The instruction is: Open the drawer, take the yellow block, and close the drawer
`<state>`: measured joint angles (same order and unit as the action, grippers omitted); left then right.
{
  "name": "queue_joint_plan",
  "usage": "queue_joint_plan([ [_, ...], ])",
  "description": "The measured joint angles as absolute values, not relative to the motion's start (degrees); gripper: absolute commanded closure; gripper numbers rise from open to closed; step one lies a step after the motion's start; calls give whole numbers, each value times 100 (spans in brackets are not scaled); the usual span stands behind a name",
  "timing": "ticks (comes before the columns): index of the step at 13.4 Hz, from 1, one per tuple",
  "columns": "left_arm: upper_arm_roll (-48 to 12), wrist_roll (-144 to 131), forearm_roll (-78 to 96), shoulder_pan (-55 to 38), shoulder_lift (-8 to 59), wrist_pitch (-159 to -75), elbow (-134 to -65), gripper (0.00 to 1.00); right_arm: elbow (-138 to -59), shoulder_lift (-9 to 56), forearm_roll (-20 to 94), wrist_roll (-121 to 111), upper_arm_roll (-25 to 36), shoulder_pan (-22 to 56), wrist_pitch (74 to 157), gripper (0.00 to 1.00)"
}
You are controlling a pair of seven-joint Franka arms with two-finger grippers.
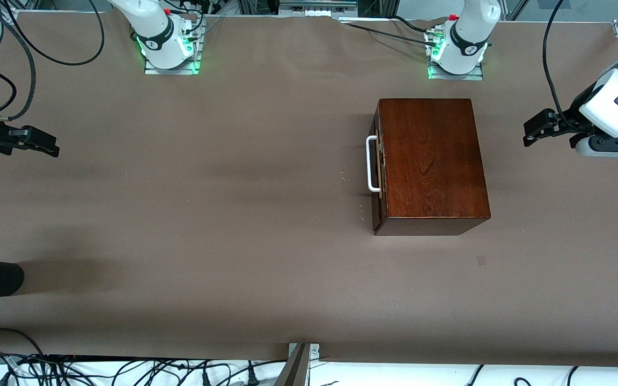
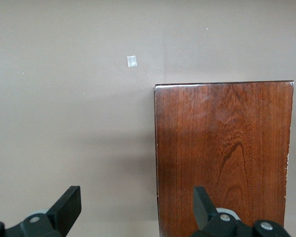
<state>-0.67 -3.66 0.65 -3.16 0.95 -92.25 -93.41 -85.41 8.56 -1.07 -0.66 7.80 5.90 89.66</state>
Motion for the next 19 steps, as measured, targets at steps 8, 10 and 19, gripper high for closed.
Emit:
queue_joint_plan([
  [8, -67, -371, 65, -316, 95, -9225, -9341, 0, -8541, 890, -107, -66, 779, 592, 9011, 0],
  [10, -67, -373, 65, -316, 95, -9225, -9341, 0, -8541, 912, -107, -66, 779, 592, 9036, 0],
  [19, -118, -395, 65, -365, 99, -9225, -9341, 0, -8541, 962, -106, -67, 775, 596, 9064, 0],
])
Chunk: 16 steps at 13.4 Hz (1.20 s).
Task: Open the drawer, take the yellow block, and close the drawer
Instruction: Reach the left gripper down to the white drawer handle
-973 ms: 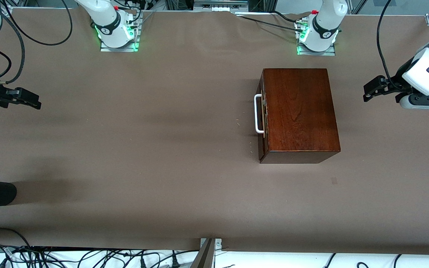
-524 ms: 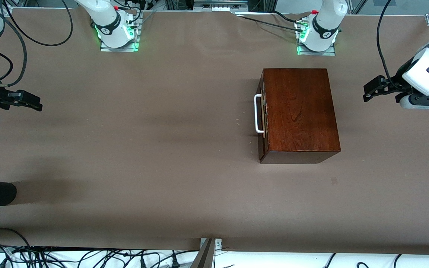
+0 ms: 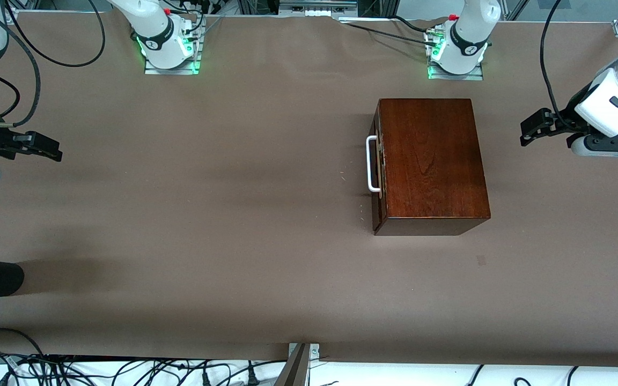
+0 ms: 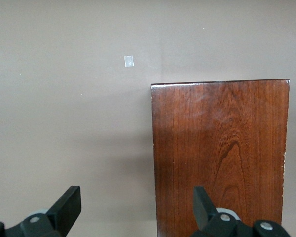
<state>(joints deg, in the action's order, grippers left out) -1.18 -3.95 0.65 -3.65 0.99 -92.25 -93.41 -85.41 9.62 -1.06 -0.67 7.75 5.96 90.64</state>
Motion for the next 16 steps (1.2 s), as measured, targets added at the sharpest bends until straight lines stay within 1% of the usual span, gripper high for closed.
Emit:
queue_joint_plan([
  [3, -258, -485, 65, -372, 120, -9225, -9341, 0, -8541, 1000, -106, -67, 774, 600, 9087, 0],
  [6, -590, -894, 65, -382, 177, -9225, -9350, 0, -8541, 1011, -106, -67, 773, 601, 9097, 0],
  [9, -1075, -1433, 65, -400, 337, -9231, -9353, 0, -8541, 1011, -106, -67, 770, 604, 9103, 0],
  [13, -1904, -2623, -164, -465, 612, -9362, -9359, 0, -8541, 1011, -105, -67, 768, 605, 9103, 0],
  [15, -2278, -3440, -450, -719, 846, -9502, -9367, 0, -8541, 1010, -105, -67, 767, 606, 9104, 0],
  [16, -2356, -3792, -582, -971, 992, -9587, -9379, 0, -8540, 1011, -105, -67, 765, 608, 9105, 0],
])
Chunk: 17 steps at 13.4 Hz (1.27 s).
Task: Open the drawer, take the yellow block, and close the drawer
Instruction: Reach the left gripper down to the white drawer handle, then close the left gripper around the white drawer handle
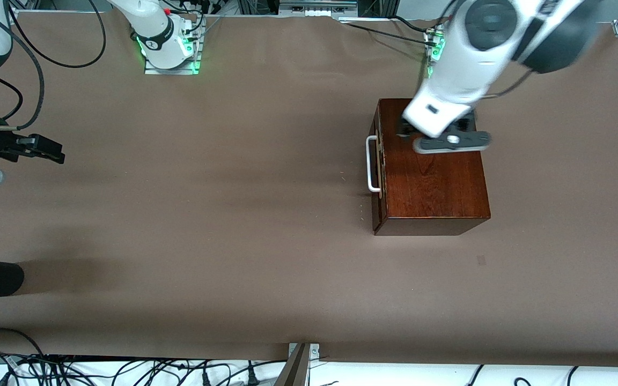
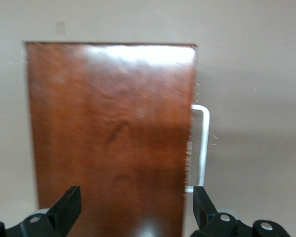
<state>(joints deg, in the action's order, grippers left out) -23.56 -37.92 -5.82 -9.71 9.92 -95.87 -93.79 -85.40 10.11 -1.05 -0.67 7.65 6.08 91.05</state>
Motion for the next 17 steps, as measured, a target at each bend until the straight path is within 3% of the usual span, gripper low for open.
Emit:
queue_joint_plan([
  [6, -2395, -4892, -1384, -2153, 2186, -10594, -9447, 0, -8541, 1011, -105, -67, 759, 611, 9109, 0],
  [17, -2327, -4930, -2566, -2225, 3102, -11245, -9445, 0, -8542, 1015, -105, -67, 759, 611, 9111, 0],
])
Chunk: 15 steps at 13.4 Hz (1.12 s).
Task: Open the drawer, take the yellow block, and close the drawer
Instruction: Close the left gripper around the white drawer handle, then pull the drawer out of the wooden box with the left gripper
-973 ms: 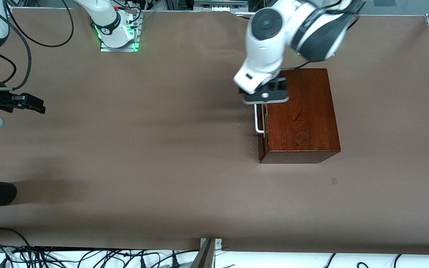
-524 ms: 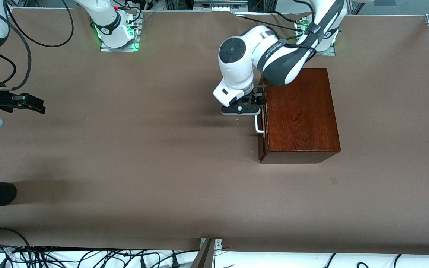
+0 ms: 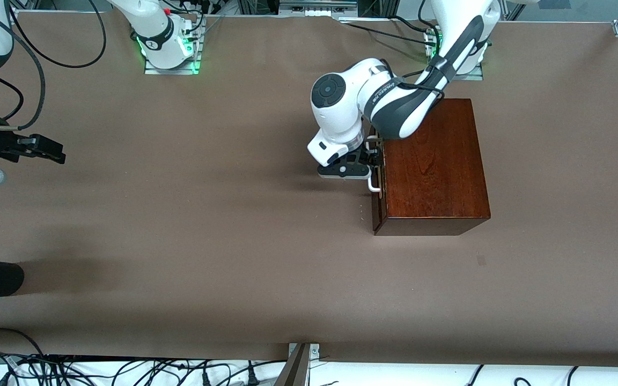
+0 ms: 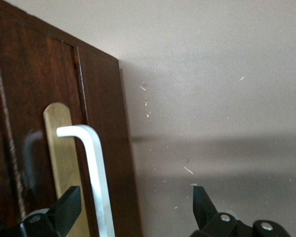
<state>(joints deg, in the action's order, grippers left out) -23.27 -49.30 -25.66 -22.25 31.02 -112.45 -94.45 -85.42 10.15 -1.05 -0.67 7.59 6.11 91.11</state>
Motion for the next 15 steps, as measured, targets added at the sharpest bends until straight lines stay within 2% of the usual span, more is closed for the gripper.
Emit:
queue_joint_plan([
  [15, -2224, -5454, -2595, -2346, 3481, -11483, -9267, 0, -8542, 1061, -105, -67, 759, 611, 9111, 0],
])
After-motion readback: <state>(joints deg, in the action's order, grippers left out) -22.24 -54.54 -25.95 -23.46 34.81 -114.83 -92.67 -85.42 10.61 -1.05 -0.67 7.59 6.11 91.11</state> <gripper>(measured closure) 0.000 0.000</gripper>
